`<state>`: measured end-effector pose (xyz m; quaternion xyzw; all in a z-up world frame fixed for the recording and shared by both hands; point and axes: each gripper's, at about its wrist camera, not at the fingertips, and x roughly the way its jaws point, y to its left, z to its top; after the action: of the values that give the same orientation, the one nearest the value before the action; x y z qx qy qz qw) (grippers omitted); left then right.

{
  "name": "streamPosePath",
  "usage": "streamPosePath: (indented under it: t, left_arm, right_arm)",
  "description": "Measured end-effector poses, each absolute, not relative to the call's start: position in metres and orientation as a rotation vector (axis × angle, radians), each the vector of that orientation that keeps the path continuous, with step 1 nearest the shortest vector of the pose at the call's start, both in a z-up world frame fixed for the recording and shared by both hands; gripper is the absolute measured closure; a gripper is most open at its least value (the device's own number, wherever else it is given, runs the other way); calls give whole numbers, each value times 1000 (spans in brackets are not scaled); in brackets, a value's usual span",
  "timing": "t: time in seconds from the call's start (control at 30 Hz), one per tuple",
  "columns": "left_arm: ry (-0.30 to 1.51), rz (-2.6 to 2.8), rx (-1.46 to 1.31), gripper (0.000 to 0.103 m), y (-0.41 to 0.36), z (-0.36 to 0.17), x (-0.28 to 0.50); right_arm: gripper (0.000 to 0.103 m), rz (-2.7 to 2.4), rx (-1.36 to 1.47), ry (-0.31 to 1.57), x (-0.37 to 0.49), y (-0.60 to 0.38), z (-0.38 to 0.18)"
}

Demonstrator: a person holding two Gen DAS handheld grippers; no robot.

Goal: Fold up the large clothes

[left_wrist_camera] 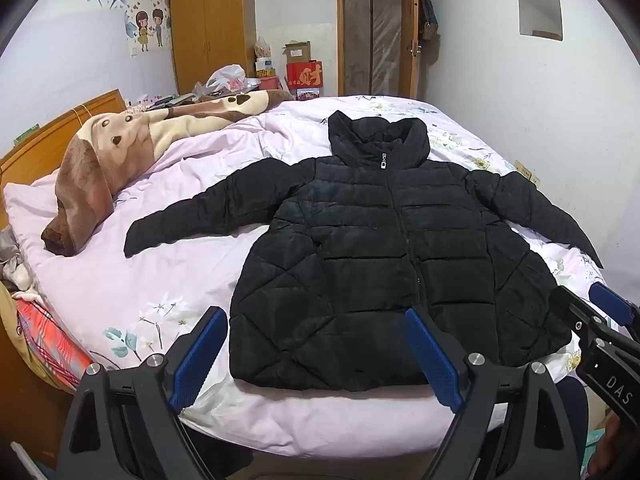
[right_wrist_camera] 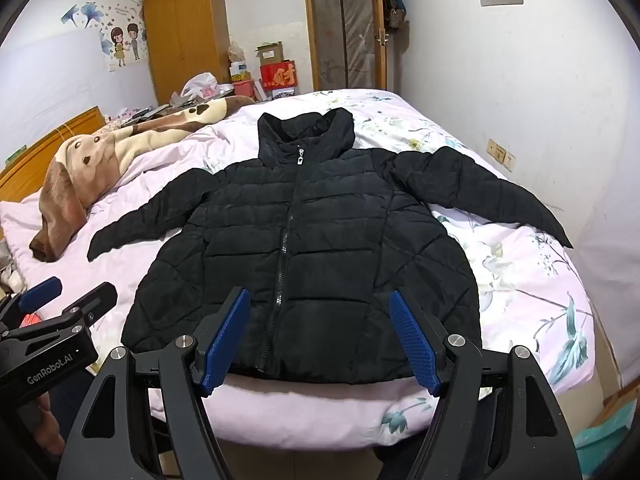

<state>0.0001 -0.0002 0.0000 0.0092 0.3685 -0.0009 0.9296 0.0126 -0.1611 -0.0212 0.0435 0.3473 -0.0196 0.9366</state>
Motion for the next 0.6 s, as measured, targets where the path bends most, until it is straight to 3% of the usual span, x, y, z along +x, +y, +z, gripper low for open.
streamPosePath:
  t: [0.6]
  left_arm:
    - [823,-13,-77,13,21,-14,16]
  right_arm:
    - [31,-68,62,694,20,-158,-27]
